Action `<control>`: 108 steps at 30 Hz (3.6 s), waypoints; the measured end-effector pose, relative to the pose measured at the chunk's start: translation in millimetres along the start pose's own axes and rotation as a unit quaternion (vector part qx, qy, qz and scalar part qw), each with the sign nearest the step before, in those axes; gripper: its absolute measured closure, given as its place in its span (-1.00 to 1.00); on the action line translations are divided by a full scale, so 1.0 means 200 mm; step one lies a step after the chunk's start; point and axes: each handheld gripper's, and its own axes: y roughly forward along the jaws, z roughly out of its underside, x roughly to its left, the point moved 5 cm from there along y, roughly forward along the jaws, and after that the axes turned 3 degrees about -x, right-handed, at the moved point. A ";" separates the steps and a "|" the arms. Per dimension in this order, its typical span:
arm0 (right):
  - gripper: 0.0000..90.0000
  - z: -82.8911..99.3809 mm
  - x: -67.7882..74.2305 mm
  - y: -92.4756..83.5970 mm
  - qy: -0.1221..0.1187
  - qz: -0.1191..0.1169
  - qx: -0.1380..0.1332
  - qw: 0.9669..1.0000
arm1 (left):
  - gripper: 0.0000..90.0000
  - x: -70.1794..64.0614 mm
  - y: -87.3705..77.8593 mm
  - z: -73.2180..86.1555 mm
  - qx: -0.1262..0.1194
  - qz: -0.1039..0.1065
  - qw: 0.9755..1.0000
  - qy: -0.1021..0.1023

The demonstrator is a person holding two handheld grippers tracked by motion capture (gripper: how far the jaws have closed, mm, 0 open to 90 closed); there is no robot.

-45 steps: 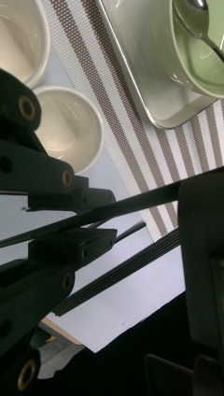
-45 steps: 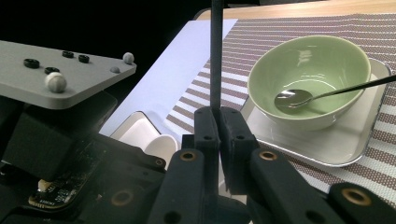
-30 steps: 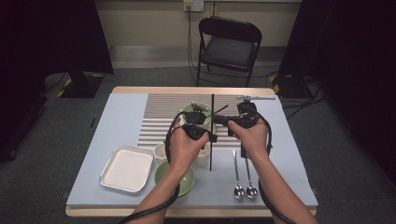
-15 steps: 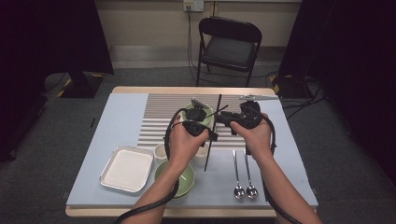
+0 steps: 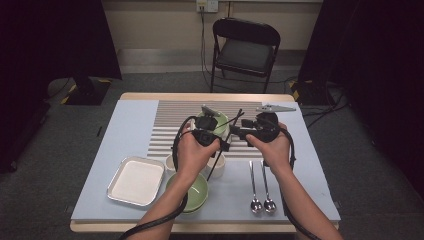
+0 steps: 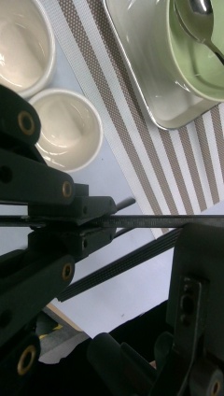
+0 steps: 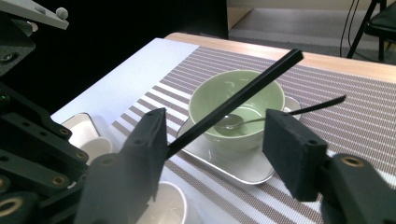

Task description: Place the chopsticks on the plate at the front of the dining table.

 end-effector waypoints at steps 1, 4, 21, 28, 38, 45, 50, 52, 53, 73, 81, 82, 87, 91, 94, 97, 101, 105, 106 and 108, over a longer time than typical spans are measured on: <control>-0.17 0.01 0.00 0.00 0.002 0.001 0.002 1.000 | 0.91 0.00 0.00 0.00 0.001 -0.001 1.000 -0.001; -0.21 0.01 -0.01 0.01 0.001 0.002 0.002 1.000 | 0.91 0.01 0.00 0.00 0.000 0.000 1.000 -0.002; -0.49 0.10 -0.11 -0.02 -0.018 0.023 0.031 0.999 | 0.91 0.08 -0.05 0.00 0.001 -0.017 1.000 0.000; -0.60 0.16 -0.10 -0.02 -0.017 0.006 0.041 0.999 | 0.91 0.14 -0.08 0.01 -0.003 -0.024 1.000 -0.003; -0.63 0.20 -0.09 -0.02 -0.018 -0.001 0.047 0.999 | 0.91 0.22 -0.14 0.02 -0.008 -0.033 0.999 -0.015; -0.64 0.24 -0.09 0.01 -0.022 -0.006 0.053 0.998 | 0.91 0.25 -0.18 0.02 -0.013 -0.041 0.999 -0.025; -0.64 0.26 -0.09 0.01 -0.026 -0.010 0.059 0.998 | 0.91 0.28 -0.20 0.02 -0.016 -0.041 0.999 -0.032; -0.65 0.27 -0.10 0.01 -0.028 -0.009 0.062 0.998 | 0.91 0.30 -0.20 0.02 -0.015 -0.044 0.998 -0.035; -0.65 0.27 -0.10 0.01 -0.028 -0.007 0.064 0.998 | 0.91 0.30 -0.20 0.02 -0.015 -0.044 0.998 -0.035; -0.64 0.40 -0.17 -0.03 -0.014 -0.002 0.068 0.998 | 0.91 0.38 -0.23 0.00 -0.023 -0.045 0.997 -0.065; -0.63 0.43 -0.20 -0.08 -0.013 0.005 0.063 0.998 | 0.91 0.43 -0.24 -0.02 -0.028 -0.052 0.996 -0.071; -0.63 0.43 -0.20 -0.08 -0.013 0.005 0.063 0.998 | 0.91 0.43 -0.24 -0.02 -0.028 -0.052 0.996 -0.071; -0.63 0.48 -0.23 -0.10 -0.007 0.008 0.064 0.998 | 0.91 0.46 -0.25 -0.02 -0.031 -0.056 0.995 -0.075; -0.62 0.49 -0.24 -0.12 -0.005 0.011 0.064 0.998 | 0.91 0.47 -0.24 -0.03 -0.032 -0.060 0.995 -0.080; -0.62 0.50 -0.25 -0.13 -0.006 0.014 0.062 0.998 | 0.91 0.48 -0.24 -0.04 -0.034 -0.059 0.994 -0.081; -0.62 0.51 -0.26 -0.14 -0.004 0.012 0.059 0.998 | 0.91 0.49 -0.23 -0.05 -0.036 -0.061 0.994 -0.083; -0.63 0.52 -0.26 -0.15 -0.007 0.010 0.059 0.998 | 0.91 0.50 -0.23 -0.06 -0.039 -0.061 0.993 -0.091; -0.64 0.54 -0.26 -0.15 -0.006 0.013 0.060 0.998 | 0.91 0.52 -0.23 -0.07 -0.039 -0.065 0.993 -0.091; -0.64 0.54 -0.27 -0.15 -0.005 0.012 0.060 0.998 | 0.91 0.52 -0.23 -0.06 -0.038 -0.066 0.993 -0.092; -0.64 0.55 -0.27 -0.15 -0.005 0.014 0.062 0.998 | 0.91 0.52 -0.22 -0.06 -0.039 -0.067 0.993 -0.092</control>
